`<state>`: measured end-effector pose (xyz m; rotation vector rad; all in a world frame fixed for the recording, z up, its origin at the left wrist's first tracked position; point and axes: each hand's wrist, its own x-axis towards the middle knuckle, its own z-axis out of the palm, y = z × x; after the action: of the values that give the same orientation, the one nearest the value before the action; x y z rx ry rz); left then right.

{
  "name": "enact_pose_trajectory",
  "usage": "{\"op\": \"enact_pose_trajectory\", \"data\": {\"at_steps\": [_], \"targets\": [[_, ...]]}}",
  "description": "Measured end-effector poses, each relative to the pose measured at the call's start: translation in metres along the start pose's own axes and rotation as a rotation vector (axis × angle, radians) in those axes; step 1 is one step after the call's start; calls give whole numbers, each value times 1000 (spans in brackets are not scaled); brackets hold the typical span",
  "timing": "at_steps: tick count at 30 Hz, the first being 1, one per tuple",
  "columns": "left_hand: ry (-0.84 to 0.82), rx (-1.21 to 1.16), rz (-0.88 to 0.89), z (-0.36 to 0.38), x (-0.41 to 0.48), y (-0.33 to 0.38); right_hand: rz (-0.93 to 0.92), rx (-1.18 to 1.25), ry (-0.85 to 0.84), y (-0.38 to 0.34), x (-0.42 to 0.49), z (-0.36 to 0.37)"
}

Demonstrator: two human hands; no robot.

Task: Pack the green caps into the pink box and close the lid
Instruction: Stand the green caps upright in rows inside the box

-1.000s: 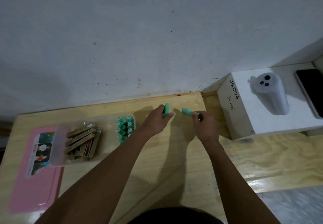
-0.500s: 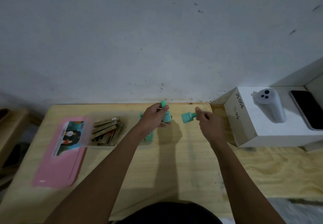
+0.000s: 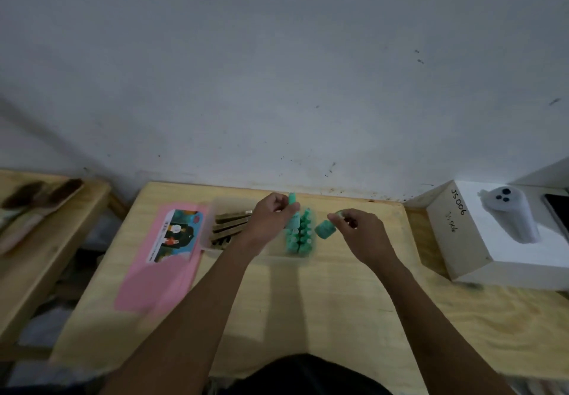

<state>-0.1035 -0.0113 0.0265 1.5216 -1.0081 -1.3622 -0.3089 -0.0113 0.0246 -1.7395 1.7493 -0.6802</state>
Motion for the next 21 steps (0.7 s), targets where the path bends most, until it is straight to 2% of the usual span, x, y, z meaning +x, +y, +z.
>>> {"op": "enact_pose_trajectory", "data": {"at_steps": [4, 8, 16, 21], "targets": [[44, 211, 70, -7, -3, -9, -17, -156, -5, -5, -13, 18], [19, 359, 139, -9, -3, -26, -22, -228, -3, -3, -23, 32], [65, 402, 123, -9, 0, -49, -77, -416, -78, 12, -25, 65], [91, 506, 123, -8, 0, -57, -82, -560, -114, 11, -22, 82]]}}
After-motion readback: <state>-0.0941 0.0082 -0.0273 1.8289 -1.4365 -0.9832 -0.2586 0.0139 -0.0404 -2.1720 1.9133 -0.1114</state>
